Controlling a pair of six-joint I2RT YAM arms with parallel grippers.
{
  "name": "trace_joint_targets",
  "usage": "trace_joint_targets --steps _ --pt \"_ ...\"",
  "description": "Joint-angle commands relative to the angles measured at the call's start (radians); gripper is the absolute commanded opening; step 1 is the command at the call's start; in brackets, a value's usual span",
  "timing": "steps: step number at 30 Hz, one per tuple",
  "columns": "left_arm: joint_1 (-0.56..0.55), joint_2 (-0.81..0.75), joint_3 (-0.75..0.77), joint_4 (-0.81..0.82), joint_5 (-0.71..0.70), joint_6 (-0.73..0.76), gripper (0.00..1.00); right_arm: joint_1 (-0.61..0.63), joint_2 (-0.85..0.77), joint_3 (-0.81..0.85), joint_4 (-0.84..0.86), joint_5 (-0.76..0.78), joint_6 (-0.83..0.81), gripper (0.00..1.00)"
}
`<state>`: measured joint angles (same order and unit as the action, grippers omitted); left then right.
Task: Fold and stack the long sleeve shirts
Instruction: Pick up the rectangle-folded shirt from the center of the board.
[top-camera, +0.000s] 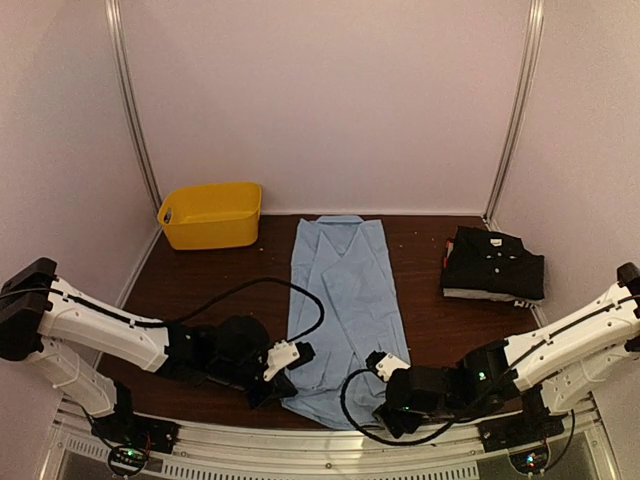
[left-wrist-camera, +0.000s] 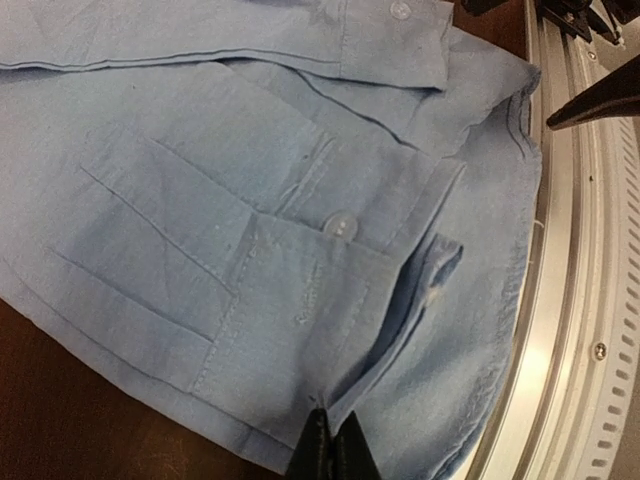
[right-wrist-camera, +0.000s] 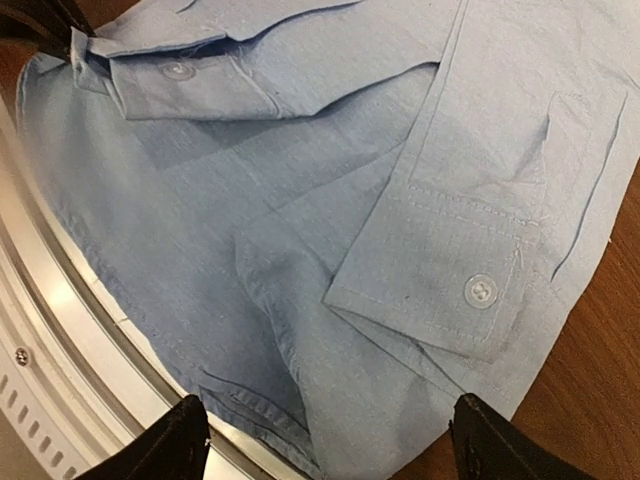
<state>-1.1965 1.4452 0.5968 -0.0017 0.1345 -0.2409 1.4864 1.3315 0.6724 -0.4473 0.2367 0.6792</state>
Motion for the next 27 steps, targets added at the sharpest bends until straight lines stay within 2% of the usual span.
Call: trace_joint_targets --steps 1,16,18,24,27 --pt "0.003 0.007 0.025 0.006 0.031 -0.018 0.0 0.01 0.062 0.042 -0.063 0.056 -0.033 0.83" --pt "0.003 -0.019 0.017 -0.025 0.036 -0.032 0.0 0.007 0.173 0.035 -0.073 0.024 -0.092 0.63" --pt "0.003 -0.022 0.017 -0.027 0.038 -0.032 0.0 0.006 0.18 0.031 -0.067 0.021 -0.1 0.56" --pt "0.0 -0.02 0.014 -0.032 0.055 -0.044 0.0 0.006 0.169 0.026 -0.059 0.006 -0.109 0.19" --pt "-0.02 -0.014 0.014 -0.047 0.057 -0.068 0.0 0.012 0.149 0.025 -0.054 -0.022 -0.1 0.05"
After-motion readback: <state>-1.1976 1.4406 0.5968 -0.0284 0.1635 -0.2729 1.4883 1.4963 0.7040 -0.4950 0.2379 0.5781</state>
